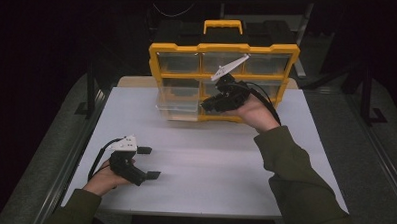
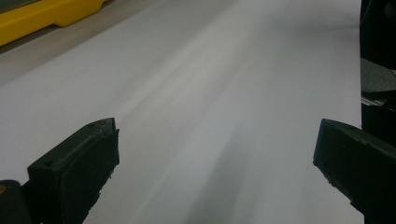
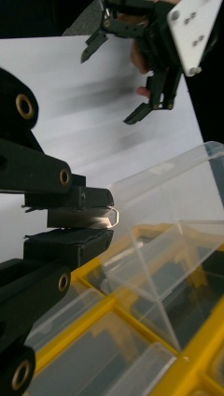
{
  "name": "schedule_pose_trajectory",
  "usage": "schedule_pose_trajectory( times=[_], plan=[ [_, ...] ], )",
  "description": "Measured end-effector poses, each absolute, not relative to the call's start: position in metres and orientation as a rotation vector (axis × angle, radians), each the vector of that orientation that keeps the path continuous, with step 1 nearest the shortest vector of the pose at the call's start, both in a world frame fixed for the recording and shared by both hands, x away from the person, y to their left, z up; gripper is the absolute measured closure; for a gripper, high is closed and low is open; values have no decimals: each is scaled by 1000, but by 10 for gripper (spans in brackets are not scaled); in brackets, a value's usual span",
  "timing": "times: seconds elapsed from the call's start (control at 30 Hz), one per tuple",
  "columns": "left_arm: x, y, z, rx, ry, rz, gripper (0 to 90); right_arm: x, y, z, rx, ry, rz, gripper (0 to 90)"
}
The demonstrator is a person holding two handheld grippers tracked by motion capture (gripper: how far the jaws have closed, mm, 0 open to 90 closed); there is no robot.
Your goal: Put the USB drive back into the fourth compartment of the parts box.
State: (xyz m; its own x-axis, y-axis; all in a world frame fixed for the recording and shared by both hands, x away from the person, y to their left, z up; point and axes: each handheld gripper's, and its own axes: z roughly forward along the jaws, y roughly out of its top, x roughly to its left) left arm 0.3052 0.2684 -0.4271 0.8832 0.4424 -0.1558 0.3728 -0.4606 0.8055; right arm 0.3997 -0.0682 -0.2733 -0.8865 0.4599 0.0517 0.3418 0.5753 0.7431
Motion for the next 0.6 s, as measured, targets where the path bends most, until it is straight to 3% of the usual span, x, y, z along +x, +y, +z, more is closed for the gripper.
schedule_pose_trajectory(
  times=[0.6],
  plan=[
    [306, 267, -426, 2094, 587, 92, 0, 417, -37, -248, 638, 2639, 1214, 780]
  ],
)
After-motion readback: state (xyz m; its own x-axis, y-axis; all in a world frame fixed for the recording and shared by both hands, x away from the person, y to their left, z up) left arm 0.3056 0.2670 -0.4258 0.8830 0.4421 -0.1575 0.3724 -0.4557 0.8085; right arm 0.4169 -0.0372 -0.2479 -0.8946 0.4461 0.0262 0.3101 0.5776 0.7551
